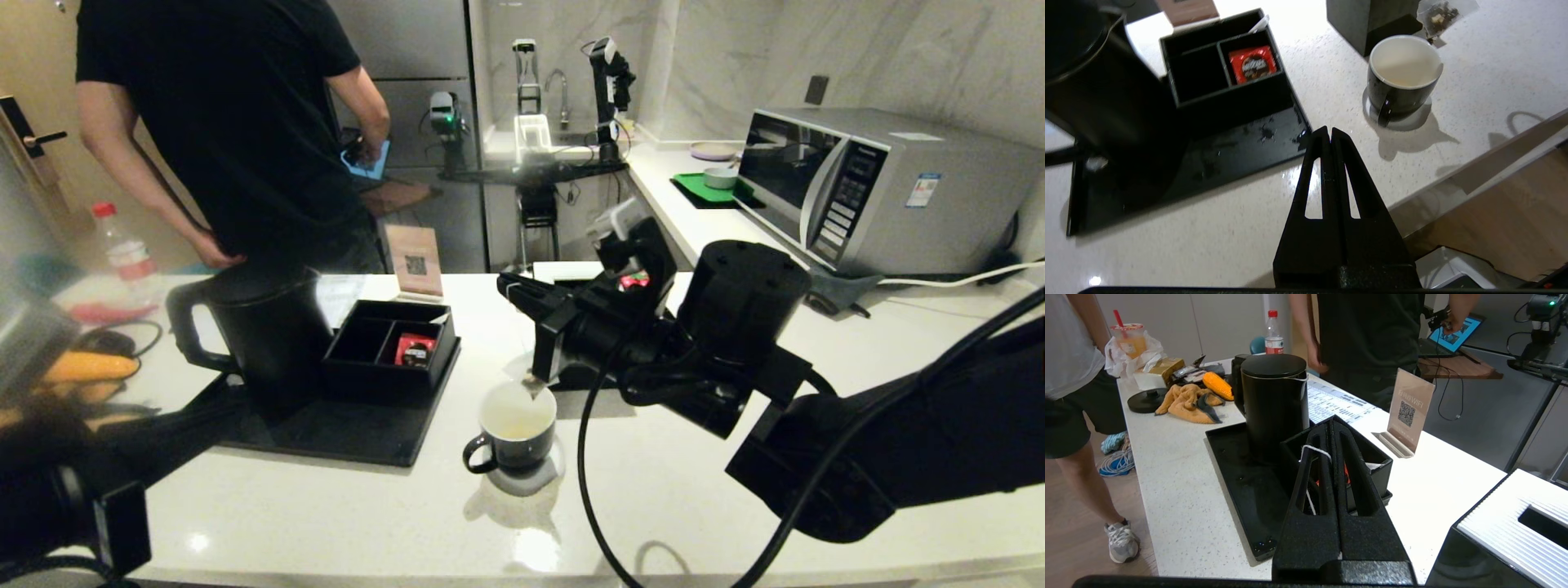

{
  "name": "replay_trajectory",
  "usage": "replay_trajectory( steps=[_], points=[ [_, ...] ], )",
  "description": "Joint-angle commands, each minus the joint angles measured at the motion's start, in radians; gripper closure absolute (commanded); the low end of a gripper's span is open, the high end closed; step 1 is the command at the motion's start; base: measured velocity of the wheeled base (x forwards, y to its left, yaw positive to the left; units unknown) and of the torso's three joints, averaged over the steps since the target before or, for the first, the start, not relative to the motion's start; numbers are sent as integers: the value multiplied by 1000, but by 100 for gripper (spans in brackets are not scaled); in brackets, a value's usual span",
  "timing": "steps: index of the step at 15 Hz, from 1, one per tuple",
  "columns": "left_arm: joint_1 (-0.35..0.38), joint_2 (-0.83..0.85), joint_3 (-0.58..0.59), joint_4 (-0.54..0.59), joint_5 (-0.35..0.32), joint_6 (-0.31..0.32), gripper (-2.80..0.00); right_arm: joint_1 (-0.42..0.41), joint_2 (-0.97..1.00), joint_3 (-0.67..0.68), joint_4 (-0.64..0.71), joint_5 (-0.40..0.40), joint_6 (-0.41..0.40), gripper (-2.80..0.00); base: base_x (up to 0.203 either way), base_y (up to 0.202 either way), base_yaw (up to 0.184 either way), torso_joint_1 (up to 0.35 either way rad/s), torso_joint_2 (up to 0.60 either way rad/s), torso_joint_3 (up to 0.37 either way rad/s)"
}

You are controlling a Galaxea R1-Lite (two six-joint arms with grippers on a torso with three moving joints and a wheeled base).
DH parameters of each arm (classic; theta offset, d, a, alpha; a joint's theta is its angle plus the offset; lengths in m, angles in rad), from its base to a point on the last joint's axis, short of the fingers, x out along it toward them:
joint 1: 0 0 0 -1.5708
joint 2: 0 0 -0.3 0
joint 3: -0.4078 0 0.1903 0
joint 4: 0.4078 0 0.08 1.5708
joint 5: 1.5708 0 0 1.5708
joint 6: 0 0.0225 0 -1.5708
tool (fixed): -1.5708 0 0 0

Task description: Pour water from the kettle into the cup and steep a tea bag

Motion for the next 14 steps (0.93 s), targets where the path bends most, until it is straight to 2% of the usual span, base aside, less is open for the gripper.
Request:
replay_trajectory(
  steps=[1, 3, 8, 14],
  points=[
    [0, -109, 55, -1, 9, -23, 0, 0, -3, -6, -6, -2, -1, 0, 0, 0, 0, 0, 0, 0],
    [0, -191, 102, 2, 20, -40, 0, 0, -14, -2, -8, -2, -1, 0, 0, 0, 0, 0, 0, 0],
    [0, -394, 297, 5, 111, -49, 0, 0, -14, -6, -12, -2, -1, 0, 0, 0, 0, 0, 0, 0],
    [-1, -639, 510, 2, 124, -51, 0, 0, -12, -7, -14, 1, 2, 0, 0, 0, 0, 0, 0, 0]
  ],
)
